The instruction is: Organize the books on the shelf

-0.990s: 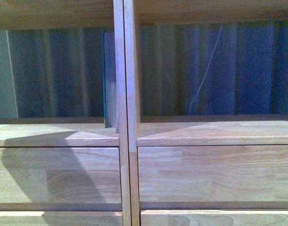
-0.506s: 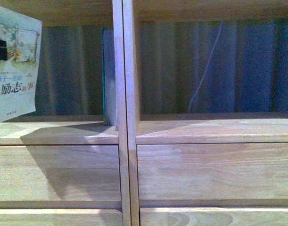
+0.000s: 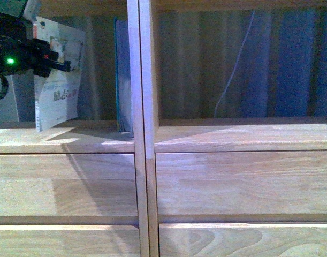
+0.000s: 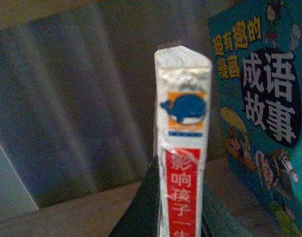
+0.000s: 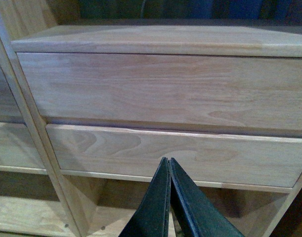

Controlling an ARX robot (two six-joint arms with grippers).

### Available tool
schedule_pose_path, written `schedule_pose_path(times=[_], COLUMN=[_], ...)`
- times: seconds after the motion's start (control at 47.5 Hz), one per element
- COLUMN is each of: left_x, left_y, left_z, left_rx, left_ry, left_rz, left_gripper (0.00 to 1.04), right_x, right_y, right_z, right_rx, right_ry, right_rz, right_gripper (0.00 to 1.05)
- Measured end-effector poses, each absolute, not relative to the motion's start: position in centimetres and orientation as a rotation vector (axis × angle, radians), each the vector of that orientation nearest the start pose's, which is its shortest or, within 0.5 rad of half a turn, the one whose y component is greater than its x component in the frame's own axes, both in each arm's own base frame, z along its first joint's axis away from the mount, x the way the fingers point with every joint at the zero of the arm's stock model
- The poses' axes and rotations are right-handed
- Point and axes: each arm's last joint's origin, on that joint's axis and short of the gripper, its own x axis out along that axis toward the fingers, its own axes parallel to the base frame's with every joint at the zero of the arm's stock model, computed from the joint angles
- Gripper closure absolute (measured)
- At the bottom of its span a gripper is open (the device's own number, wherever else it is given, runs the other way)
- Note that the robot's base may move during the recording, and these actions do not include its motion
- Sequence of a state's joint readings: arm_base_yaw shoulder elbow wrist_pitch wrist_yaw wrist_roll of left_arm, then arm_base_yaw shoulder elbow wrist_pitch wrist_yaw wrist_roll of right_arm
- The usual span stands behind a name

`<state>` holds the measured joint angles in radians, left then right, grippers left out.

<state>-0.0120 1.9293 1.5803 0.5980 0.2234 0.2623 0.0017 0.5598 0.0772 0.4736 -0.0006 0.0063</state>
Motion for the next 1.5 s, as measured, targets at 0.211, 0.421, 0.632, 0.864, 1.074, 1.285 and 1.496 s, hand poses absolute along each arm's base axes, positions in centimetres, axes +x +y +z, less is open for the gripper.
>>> schedule_pose_path(times=[0.211, 0.421, 0.632, 0.864, 1.074, 1.285, 1.496], left_x=[48.7, 50.3, 50.9, 50.9, 50.5, 48.0, 45.2], left_y=[-3.1, -5.7, -7.9, -8.3, -8.2, -8.2, -9.3], left_z=[33.3, 33.0, 32.6, 31.0, 29.5, 28.2, 28.0], left_rx=[0.258, 0.238, 0.216, 0.194, 0.157, 0.062, -0.029], left_ry=[-0.241, -0.247, -0.222, -0.186, -0.129, -0.067, -0.023], left_rz=[-0.206, -0.207, -0.196, -0.193, -0.179, -0.193, -0.222], left_gripper=[0.98, 0.98, 0.73, 0.25, 0.08, 0.07, 0.07], right_x=[12.9, 12.2, 11.6, 11.0, 10.6, 9.7, 9.7], right_y=[0.0, 0.0, 0.0, 0.0, 0.0, 0.0, 0.0], right_z=[17.6, 17.1, 17.1, 17.1, 17.0, 16.8, 16.8], right_rx=[0.006, 0.006, 0.006, 0.006, 0.006, 0.006, 0.006], right_ry=[0.007, -0.010, -0.014, -0.015, -0.009, -0.010, -0.010], right_rz=[0.002, 0.002, 0.002, 0.003, 0.003, 0.003, 0.002], right_gripper=[1.02, 1.02, 1.02, 1.02, 1.02, 1.02, 1.02])
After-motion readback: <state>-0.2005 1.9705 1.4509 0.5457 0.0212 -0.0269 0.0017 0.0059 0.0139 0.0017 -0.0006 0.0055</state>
